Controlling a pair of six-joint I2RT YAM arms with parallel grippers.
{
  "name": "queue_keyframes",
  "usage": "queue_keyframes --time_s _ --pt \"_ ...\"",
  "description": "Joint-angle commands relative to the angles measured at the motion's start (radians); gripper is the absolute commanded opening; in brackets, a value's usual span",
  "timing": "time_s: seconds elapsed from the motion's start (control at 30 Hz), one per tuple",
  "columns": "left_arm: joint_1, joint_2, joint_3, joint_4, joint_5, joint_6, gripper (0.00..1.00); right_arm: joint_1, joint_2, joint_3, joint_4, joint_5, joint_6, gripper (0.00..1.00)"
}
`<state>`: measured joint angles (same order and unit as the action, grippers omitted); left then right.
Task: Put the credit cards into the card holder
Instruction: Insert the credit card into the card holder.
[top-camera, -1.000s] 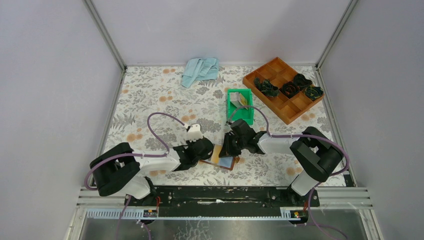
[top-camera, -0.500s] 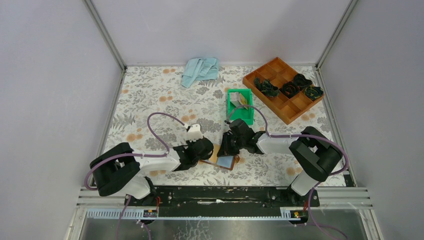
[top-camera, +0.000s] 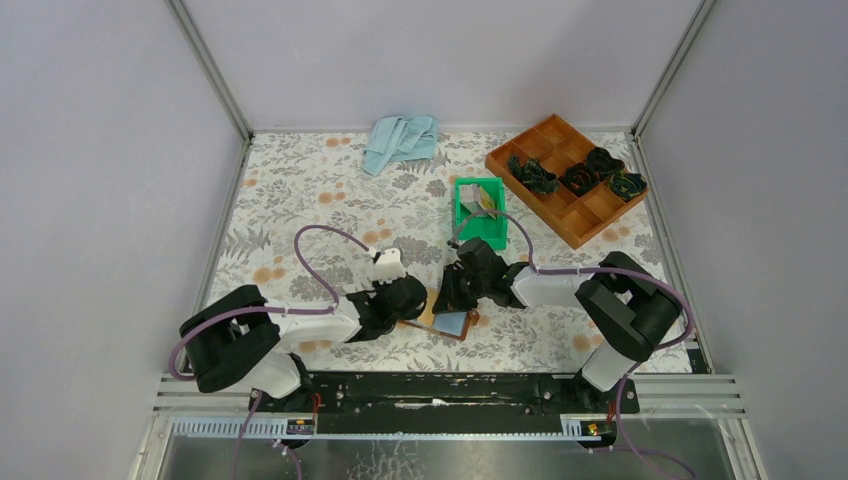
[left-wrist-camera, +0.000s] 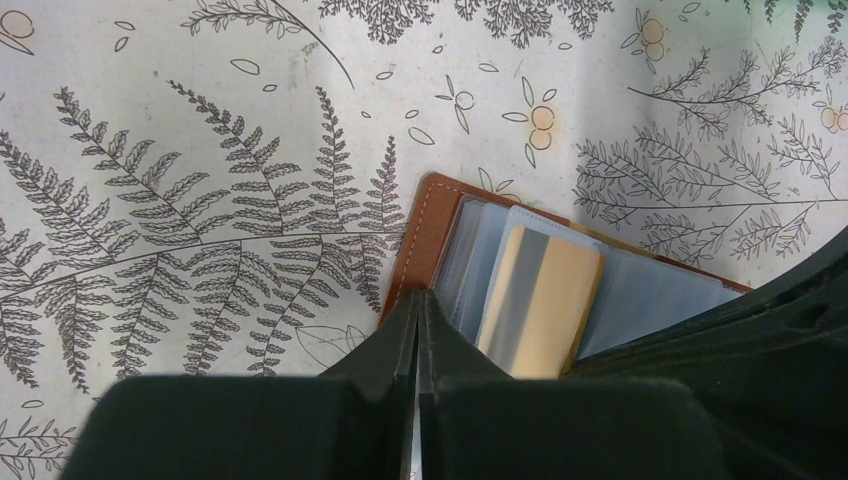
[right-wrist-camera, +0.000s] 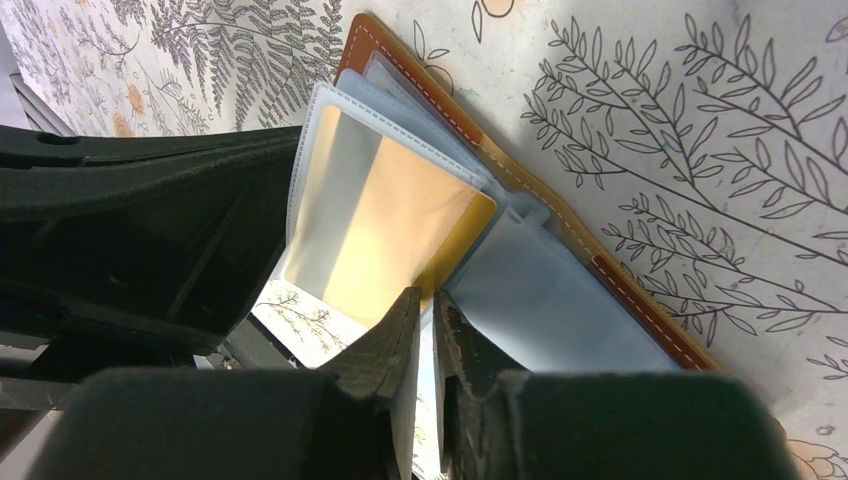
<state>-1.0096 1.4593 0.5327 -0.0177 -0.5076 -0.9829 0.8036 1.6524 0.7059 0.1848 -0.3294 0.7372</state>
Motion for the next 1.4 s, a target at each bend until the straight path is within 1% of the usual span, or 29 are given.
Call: queue_keyframes --time_s 0.0,0.1,0.37,0.53,0.8,1.03,1.17,1.3,1.37 --pt "-0.019 0.084 -0.059 -0.193 0.107 -0.02 0.0 0.024 -0.013 0.054 0.041 0.014 -0.014 0.18" --pt "-0.017 0.067 -0.056 -0.215 0.093 -0.03 0.04 0.025 -0.037 0.055 0.007 0.035 -0.038 0.23" --pt "-0.019 0.023 -0.034 -0.282 0.058 -0.049 0.18 0.025 -0.113 0.039 -0.03 0.068 -0.065 0.29" --pt "-0.018 -0.007 -0.014 -0.326 0.033 -0.051 0.2 0.025 -0.147 0.039 -0.056 0.081 -0.084 0.3" --pt "-0.019 -0.021 -0.013 -0.356 0.028 -0.069 0.26 0.024 -0.165 0.027 -0.069 0.095 -0.102 0.3" --pt "-0.025 -0.031 -0.005 -0.378 0.02 -0.088 0.34 0.025 -0.156 0.016 -0.065 0.095 -0.11 0.31" --pt "-0.027 -0.036 0.008 -0.398 0.006 -0.092 0.35 0.025 -0.16 0.01 -0.07 0.107 -0.118 0.3" --pt "-0.029 -0.052 0.021 -0.423 -0.012 -0.098 0.35 0.025 -0.158 0.006 -0.092 0.127 -0.137 0.28" --pt "-0.03 -0.065 0.028 -0.436 -0.026 -0.102 0.35 0.026 -0.159 0.004 -0.101 0.14 -0.15 0.24"
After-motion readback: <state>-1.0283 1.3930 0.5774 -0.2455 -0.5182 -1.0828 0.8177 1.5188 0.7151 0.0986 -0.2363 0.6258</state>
